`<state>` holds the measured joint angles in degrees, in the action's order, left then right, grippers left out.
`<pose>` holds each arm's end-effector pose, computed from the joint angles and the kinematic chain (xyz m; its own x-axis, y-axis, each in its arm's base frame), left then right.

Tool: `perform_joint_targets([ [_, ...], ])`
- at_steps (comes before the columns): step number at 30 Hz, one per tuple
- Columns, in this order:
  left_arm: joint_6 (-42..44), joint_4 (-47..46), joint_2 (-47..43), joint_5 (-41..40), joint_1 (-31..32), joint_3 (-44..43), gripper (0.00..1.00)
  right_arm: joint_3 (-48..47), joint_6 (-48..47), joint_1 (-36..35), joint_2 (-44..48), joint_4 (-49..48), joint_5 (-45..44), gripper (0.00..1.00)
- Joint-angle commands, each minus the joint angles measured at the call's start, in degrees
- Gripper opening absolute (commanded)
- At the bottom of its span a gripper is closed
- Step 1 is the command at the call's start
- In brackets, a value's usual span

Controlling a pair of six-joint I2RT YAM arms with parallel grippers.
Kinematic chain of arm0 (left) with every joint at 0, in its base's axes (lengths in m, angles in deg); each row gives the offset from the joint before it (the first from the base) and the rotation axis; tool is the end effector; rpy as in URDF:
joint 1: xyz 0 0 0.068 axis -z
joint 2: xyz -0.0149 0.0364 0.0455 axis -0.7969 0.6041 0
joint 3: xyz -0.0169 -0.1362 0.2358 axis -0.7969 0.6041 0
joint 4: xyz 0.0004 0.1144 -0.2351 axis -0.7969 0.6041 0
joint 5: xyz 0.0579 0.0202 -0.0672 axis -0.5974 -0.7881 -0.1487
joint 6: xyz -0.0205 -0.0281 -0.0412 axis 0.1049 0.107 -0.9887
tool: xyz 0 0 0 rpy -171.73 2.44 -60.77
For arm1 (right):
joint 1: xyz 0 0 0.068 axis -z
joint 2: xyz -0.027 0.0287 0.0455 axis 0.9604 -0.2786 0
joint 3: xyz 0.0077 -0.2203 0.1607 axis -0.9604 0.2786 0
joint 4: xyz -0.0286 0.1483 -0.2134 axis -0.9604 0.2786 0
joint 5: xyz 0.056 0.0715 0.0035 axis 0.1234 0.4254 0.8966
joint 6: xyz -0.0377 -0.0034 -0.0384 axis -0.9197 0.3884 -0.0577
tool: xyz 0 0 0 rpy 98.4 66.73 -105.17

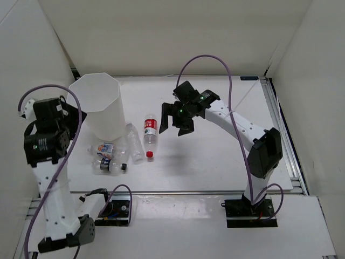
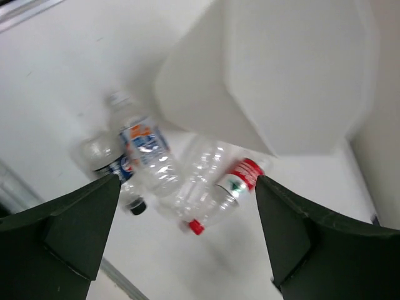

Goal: Put the plastic bottles in the bin

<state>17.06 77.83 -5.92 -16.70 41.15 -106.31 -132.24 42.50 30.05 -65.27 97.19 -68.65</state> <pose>0.1297 0.0365 0.4301 -0.1842 -0.7830 -0.5941 -0.7875 0.4792 -0.3875 0.2737 0.2741 0.3207 -0.9525 -0.0582 -0.2991 -0.2097 0.8373 0.5049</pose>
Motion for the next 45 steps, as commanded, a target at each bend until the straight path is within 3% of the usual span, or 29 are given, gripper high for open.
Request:
perform_joint_targets([
  [1,9.22,1.57,-2.67,4.53,3.68,-6.02,1.0,-2.02,-3.14,-0.09,-1.38,-5.68,0.29,1.0],
  [6,11.97,-2.74,-5.39,9.63,7.55,-2.35,1.0,-5.79,-5.16,0.61,-9.02,-9.29,0.55,1.0],
  [12,9.42,-1.43,-7.07,7.36,8.07,-1.54,1.0,-17.3,-7.89,0.61,-20.89,-8.68,1.42,1.0],
  [24,14.43,-2.05,-16.38,4.98,8.08,-1.11,1.0,-24.44,-6.22,0.61,-35.4,-9.9,7.13,1.0],
  [26,14.96,0.49,-15.16,4.98,8.61,-2.16,1.0,-24.44,-6.22,0.61,-36.19,-10.43,8.8,0.94],
  [29,15.48,2.43,-14.63,4.37,8.61,-2.16,1.0,-23.73,-6.75,0.61,-36.72,-10.44,10.04,0.66],
  [32,15.48,2.44,-15.15,3.05,8.61,-2.16,1.0,-20.4,-6.75,0.61,-31.99,-10.44,10.83,0.53],
  [35,14.79,2.44,-15.68,1.73,8.61,-2.16,1.0,-18.55,-3.59,1.14,-24.17,-12.71,11.53,0.43],
  [39,14.16,2.96,-16.3,3.92,8.61,-2.16,1.0,-18.55,6.15,1.76,-14.25,-26.02,11.53,0.33],
  [42,14.16,3.58,-16.3,6.2,8.61,-1.64,1.0,-20.91,13.53,1.06,-13.61,-39.28,10.39,0.28],
  [45,15.03,5.15,-14.99,8.14,8.61,-4.18,1.0,-28.19,15.23,-0.26,-17.97,-47.77,7.86,0.27],
])
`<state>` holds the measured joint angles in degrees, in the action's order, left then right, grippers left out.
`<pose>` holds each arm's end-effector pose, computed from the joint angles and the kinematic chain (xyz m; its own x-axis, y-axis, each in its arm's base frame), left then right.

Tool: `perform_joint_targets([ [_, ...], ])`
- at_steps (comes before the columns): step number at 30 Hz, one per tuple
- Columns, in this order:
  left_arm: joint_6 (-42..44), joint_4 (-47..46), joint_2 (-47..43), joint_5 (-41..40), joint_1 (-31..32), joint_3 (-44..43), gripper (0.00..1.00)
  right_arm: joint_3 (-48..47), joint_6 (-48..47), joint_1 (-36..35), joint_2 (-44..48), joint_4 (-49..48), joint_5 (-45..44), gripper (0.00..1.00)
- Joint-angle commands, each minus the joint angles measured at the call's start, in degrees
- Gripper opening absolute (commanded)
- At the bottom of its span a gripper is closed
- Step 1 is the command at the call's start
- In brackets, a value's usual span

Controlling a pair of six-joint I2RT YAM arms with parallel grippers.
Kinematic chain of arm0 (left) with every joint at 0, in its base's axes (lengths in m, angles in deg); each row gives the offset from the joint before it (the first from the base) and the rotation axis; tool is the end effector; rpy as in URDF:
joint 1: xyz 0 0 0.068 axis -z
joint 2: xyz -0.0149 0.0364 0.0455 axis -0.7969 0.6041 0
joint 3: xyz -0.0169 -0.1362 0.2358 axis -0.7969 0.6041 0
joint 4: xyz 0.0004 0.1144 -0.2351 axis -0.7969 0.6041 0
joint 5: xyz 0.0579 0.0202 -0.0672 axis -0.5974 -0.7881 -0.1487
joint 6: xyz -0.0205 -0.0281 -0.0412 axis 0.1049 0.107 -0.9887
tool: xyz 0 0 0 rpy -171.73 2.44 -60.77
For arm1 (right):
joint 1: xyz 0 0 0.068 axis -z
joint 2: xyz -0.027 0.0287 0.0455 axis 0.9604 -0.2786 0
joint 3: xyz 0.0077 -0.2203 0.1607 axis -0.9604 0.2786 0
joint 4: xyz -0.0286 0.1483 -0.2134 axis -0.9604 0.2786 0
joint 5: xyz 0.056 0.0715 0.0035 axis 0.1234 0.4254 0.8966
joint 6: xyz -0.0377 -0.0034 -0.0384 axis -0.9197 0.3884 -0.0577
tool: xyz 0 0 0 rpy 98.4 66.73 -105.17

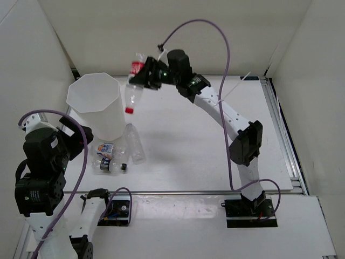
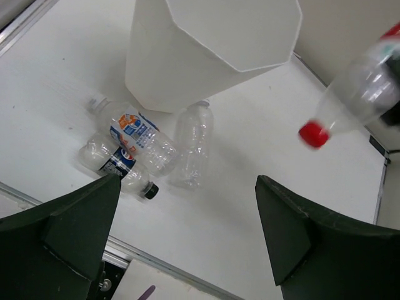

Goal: Put the plastic bottles in the bin

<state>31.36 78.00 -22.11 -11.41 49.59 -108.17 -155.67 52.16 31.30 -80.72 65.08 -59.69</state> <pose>0.0363 0.0084 0.4559 -0.2776 -0.5801 -0.7658 -0.4524 0.7821 -0.4285 0.3505 0.3402 0.3903 -0.8146 0.1983 -0.5450 -0.4298 0.4245 0.7969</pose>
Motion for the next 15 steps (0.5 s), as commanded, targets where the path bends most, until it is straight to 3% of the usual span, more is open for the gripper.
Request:
perform_joint_targets([
  [1,1.44,4.99,1.74,5.47,0.17,-3.89,1.0,-8.09,5.57,-2.21,-4.46,-18.38,-2.08,0.27],
  [2,2.06,4.99,1.74,6.62,0.17,-4.78,1.0,-16.13,5.57,-2.21,-9.01,-19.36,-3.04,0.27],
  [4,2.68,4.99,2.88,9.87,0.17,-7.06,1.0,-21.9,4.95,-3.87,-12.55,-23.56,-8.2,0.27],
  [9,4.88,4.99,4.55,14.98,0.7,-8.13,1.0,-20.16,-2.75,-6.25,-16.25,-34.31,-20.78,0.25],
  [13,6.29,4.99,7.53,19.37,1.31,-9.7,1.0,-23.24,-11.55,-7.57,-20.3,-40.28,-25.01,0.25],
  [15,7.77,4.99,8.6,19.38,1.31,-10.76,1.0,-23.24,-16.47,-9.24,-20.82,-40.81,-26.34,0.31],
])
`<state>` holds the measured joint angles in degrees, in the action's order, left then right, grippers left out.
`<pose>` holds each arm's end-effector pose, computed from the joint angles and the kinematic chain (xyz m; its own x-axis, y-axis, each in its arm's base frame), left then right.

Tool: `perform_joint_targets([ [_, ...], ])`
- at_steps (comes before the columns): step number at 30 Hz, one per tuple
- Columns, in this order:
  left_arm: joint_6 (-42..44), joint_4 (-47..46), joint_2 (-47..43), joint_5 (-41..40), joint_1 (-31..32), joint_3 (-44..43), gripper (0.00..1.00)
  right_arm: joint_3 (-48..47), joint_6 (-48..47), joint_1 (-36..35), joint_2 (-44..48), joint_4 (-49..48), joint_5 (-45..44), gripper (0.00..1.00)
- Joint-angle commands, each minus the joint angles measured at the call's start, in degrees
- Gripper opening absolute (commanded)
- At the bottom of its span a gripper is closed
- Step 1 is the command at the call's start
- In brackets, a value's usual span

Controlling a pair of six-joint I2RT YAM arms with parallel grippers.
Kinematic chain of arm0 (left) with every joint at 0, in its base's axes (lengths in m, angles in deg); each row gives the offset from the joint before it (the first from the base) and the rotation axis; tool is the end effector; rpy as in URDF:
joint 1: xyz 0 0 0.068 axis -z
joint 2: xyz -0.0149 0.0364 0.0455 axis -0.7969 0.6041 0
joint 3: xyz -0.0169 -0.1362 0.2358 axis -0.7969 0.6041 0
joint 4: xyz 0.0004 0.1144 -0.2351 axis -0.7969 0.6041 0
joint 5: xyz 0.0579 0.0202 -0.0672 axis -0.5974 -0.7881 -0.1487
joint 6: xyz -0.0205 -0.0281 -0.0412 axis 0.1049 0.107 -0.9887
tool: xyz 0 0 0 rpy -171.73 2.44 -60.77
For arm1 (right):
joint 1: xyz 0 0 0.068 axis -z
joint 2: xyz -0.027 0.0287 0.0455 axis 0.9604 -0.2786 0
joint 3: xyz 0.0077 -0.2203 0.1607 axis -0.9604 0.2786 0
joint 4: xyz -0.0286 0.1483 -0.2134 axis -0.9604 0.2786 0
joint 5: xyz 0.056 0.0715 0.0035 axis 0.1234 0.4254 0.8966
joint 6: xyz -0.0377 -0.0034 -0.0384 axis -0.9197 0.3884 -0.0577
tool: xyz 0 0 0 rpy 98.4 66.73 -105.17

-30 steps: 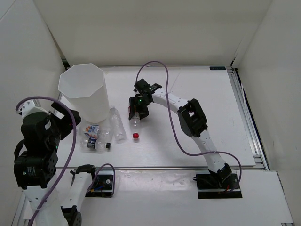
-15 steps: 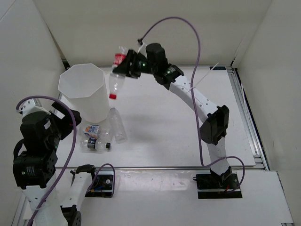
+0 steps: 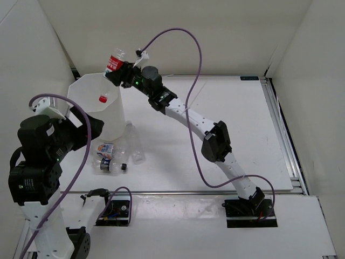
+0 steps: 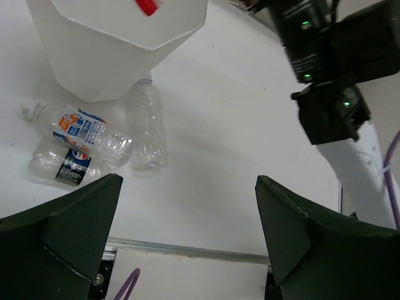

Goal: Put the plastic bottles in the bin

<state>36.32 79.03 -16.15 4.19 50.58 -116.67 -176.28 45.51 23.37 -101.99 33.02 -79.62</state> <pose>0.0477 -0.0015 0.4830 -0.4229 -0.5146 -0.7459 -0.1952 0.8555 -0.4796 0.3605 0.4395 0.3849 -0.4195 0.5509 -0.7215 -0.7022 0.3068 0.6425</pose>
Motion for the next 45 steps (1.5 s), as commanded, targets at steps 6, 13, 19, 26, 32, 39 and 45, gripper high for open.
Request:
perform_joint_targets([
  [6,6.07,3.96,4.04,2.64,0.33,-4.8,1.0,3.81,-27.29,-5.0,9.02,-4.17,-11.14,1.0],
  [13,2.83,3.96,1.5,-4.39,0.33,-2.54,1.0,11.33,-27.26,-3.25,28.64,13.62,-19.25,1.0],
  [19,-2.97,0.89,-5.44,-10.45,0.33,6.77,1.0,44.96,-13.65,-0.18,41.91,23.34,-3.46,1.0],
  [26,-11.67,-0.97,-12.74,-12.92,0.33,14.79,1.0,57.93,-10.81,-0.61,38.96,20.68,7.73,1.0],
  [32,-12.13,3.52,-13.45,-14.07,0.33,16.63,1.0,44.61,-15.54,-3.15,23.66,24.99,10.29,1.0],
  [39,-11.95,3.52,-12.93,-11.61,0.33,14.0,1.0,30.25,-14.87,-3.77,9.59,29.57,10.64,1.0],
  [45,-12.47,3.52,-11.78,-9.59,0.33,11.46,1.0,28.04,-11.88,-3.77,4.57,29.57,8.98,1.0],
])
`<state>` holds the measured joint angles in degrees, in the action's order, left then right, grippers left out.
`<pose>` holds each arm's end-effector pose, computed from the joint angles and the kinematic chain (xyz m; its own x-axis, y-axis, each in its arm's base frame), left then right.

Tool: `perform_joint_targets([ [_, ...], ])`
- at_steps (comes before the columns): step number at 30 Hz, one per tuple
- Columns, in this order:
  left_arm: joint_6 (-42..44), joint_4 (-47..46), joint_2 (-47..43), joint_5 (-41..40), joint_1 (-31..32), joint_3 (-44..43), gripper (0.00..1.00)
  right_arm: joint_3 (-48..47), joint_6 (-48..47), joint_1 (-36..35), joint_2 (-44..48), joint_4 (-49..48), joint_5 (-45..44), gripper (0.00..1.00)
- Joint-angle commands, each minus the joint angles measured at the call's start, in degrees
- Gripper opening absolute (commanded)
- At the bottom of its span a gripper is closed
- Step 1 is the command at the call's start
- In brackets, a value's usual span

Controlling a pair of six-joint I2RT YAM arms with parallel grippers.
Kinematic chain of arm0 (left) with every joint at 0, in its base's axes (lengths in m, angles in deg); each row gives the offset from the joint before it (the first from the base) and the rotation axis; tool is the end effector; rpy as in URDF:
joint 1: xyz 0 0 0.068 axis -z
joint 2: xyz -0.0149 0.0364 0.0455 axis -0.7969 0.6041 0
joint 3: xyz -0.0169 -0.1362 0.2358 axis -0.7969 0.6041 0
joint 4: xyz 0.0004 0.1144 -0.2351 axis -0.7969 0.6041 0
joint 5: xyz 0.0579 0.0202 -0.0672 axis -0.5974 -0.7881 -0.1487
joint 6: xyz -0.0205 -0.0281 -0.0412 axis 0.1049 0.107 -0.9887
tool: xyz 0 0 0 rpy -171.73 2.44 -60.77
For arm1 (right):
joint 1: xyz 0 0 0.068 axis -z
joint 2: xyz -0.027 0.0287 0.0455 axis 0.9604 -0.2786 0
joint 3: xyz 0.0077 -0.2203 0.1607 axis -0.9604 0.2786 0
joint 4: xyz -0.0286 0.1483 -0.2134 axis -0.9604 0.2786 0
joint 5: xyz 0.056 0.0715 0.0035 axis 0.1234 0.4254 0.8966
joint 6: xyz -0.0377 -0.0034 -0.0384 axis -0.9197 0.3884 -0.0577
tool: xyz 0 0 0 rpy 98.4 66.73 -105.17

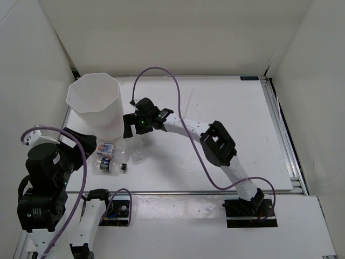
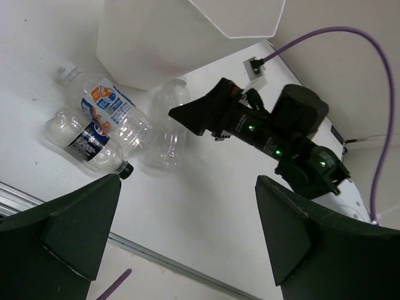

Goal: Put the plastic bottles in the bin

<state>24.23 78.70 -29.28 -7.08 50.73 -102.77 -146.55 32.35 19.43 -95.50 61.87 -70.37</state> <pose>0.0108 0.0041 0.4349 -0.2633 -0.6765 -0.6878 -0.4108 0.7237 -0.5546 0.3067 0.4412 0.2113 -0.7431 -0.2160 -0.6333 -0.6064 0.6175 0.5010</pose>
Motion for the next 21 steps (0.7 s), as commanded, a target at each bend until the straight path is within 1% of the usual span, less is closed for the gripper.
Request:
perform_joint_targets([
  [1,-0.39,3.85,1.36,1.69,0.18,-2.45,1.0,-1.07,1.29,0.16,-1.92,0.71,-0.28,1.0],
  [3,-0.39,3.85,1.36,1.69,0.18,-2.98,1.0,0.24,1.9,0.16,-2.53,0.71,-0.28,1.0],
  [7,-0.39,3.85,-0.13,1.69,0.18,-2.45,1.0,1.83,1.29,0.16,-3.24,0.71,1.56,0.91],
  [8,-0.39,3.85,-0.14,1.69,0.18,-1.76,1.0,1.83,0.76,0.16,-3.24,0.71,2.61,0.83],
  [9,-0.39,3.85,-0.75,1.17,0.18,-1.75,1.0,1.83,-0.81,0.16,-2.63,2.37,5.23,0.78],
  [10,-0.39,3.85,-0.75,0.64,0.18,-1.75,1.0,1.83,-1.43,0.16,-2.1,3.17,6.3,0.69],
  [13,-1.61,3.85,-1.28,-0.58,0.18,-0.53,1.0,4.02,-2.49,1.56,1.67,5.01,10.78,0.52],
  [14,-1.62,3.85,-1.28,-0.59,0.18,-0.52,1.0,6.73,-2.49,2.09,4.73,5.02,11.84,0.4],
  [16,-3.72,3.85,-2.77,-2.52,0.18,1.32,1.0,9.03,-2.49,3.58,8.34,5.63,12.56,0.29],
  [17,-4.25,3.85,-3.3,-2.53,0.18,1.85,1.0,10.0,-1.88,4.11,12.62,5.64,13.25,0.24],
  [18,-4.25,3.85,-3.91,-3.22,0.18,2.72,1.0,12.09,-0.92,4.9,15.19,6.16,13.26,0.23],
  [19,-4.86,3.24,-3.92,-3.23,0.18,2.73,1.0,12.9,-0.21,4.91,17.74,5.47,13.26,0.23],
  [20,-5.39,3.23,-3.92,-3.23,0.7,3.34,1.0,13.6,0.4,5.43,22.72,4.42,12.39,0.21],
  [21,-5.4,3.23,-4.53,-3.23,0.7,3.35,1.0,13.61,1.71,5.44,24.86,3.19,11.86,0.21],
])
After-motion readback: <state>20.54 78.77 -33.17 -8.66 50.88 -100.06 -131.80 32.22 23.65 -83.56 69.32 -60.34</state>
